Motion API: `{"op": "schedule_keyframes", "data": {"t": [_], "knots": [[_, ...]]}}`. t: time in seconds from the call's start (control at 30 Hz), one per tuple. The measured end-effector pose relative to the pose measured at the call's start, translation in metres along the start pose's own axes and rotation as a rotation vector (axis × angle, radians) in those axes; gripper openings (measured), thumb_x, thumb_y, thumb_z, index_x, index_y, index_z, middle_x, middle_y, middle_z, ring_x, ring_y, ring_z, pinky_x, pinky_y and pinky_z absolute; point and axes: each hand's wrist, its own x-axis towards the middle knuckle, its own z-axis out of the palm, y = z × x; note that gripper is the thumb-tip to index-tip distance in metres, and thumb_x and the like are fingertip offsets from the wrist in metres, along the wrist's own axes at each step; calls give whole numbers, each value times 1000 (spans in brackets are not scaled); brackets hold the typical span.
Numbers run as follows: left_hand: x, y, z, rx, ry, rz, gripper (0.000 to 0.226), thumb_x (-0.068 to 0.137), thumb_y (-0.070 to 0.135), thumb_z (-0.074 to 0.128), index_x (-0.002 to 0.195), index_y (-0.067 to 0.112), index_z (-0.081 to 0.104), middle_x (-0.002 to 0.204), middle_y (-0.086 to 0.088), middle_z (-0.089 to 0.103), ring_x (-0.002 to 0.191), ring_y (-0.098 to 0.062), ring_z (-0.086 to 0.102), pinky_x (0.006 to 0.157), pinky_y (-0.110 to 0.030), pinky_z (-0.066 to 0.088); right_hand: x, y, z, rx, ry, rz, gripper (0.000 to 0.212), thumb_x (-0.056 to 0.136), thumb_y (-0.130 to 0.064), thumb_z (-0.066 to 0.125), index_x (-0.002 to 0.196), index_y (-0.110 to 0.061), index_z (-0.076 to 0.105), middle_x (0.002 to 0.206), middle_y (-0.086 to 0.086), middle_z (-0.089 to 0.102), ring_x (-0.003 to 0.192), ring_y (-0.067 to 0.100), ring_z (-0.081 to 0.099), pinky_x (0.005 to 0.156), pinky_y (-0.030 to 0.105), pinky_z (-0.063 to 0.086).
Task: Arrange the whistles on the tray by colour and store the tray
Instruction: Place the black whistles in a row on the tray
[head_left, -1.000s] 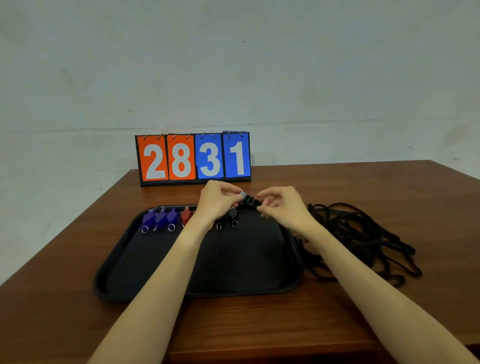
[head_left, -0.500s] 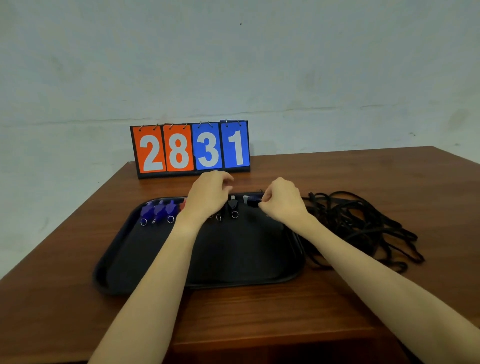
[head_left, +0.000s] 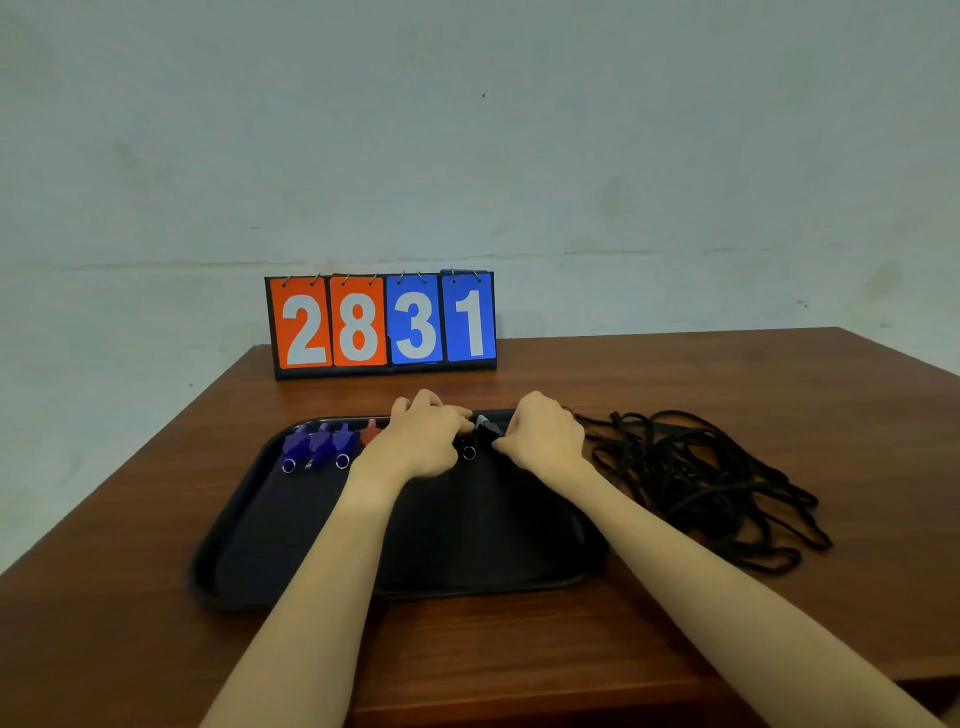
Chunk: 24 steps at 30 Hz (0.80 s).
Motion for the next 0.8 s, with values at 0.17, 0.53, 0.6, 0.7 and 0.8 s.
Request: {"op": "schedule_keyframes", "data": {"t": [0.17,0.53,0.6,0.7,0.8], "knots": [[-3,2,0,-13,-64,-27,65,87,4,45,145,31,37,150,-3,29,134,-31,22,113,-46,21,-1,-1,4,-18,-18,10,27,77,-36,75,92,-15,66,82,0,66,76,20,63,61,29,45],[-5,1,-6,-48,-60,-47,62,87,5,46,143,31,39,147,-7,34,136,-33,23,112,-48,21,1,-3,7,1,-41,-15,27,79,-38,74,92,-15,69,86,2,69,77,19,64,62,29,46],[-3,-3,-7,-54,-1,-44,60,87,7,48,142,30,41,147,-6,37,135,-31,27,111,-48,22,0,-3,7,-1,-38,-27,27,78,-38,74,91,-15,69,85,2,69,78,20,65,62,29,45],[-7,-4,-13,-72,116,-52,57,90,8,48,143,27,40,147,-4,39,136,-28,28,111,-44,21,-1,-2,7,-10,-25,-43,26,78,-39,75,87,-15,70,84,2,70,78,21,66,62,29,46],[-12,-2,-18,-79,191,-34,54,93,8,47,144,23,38,146,-4,41,137,-25,28,112,-41,21,-1,-2,8,-21,-23,-57,28,78,-41,74,86,-15,70,82,1,70,78,20,66,64,30,50]]}}
